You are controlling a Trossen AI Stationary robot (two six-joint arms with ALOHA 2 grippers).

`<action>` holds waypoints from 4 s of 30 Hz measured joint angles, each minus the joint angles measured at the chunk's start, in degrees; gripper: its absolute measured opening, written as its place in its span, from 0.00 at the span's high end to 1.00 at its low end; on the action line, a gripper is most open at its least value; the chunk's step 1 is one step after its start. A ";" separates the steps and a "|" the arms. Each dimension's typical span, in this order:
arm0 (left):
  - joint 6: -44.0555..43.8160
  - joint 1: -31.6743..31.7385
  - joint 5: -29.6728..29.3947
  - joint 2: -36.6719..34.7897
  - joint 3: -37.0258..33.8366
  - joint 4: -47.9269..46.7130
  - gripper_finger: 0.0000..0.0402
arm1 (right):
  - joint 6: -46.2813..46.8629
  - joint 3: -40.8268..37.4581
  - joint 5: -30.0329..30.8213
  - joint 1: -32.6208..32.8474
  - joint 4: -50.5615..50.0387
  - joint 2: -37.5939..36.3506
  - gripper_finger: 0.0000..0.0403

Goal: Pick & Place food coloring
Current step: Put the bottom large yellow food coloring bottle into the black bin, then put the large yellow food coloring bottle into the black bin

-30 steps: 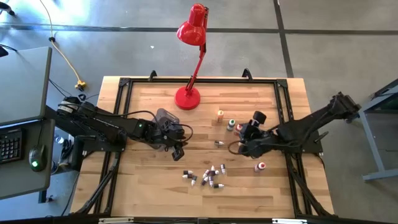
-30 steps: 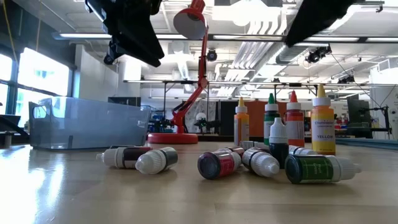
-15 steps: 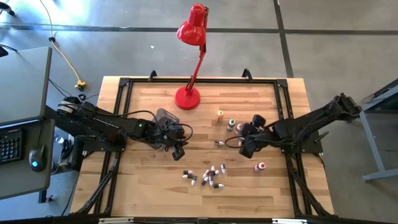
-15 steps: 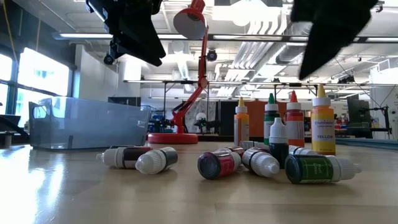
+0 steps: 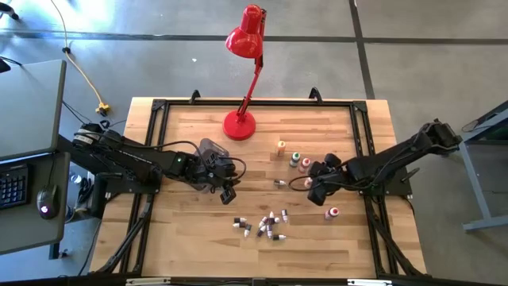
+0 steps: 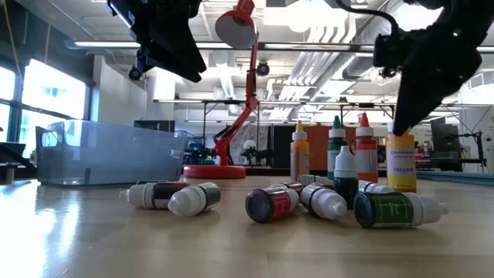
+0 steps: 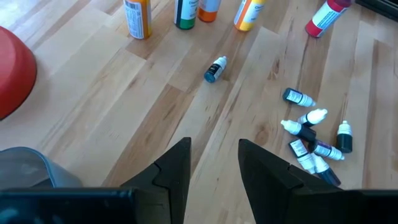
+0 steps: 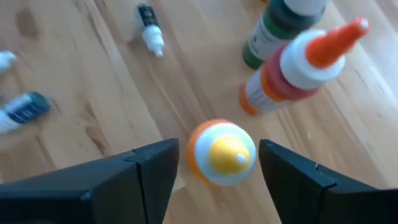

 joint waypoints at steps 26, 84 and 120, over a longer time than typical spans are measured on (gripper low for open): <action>0.28 0.00 -0.11 -1.80 0.00 -0.08 0.67 | -11.78 -0.46 -4.03 -0.81 17.94 0.08 0.71; -9.13 0.00 -15.95 -27.91 -0.02 -42.51 0.67 | -54.12 68.45 -25.20 -27.36 1.36 58.25 0.68; -10.38 -0.01 -14.80 -27.93 -0.02 -42.03 0.67 | -52.27 68.23 -13.70 -23.43 -27.41 36.80 0.48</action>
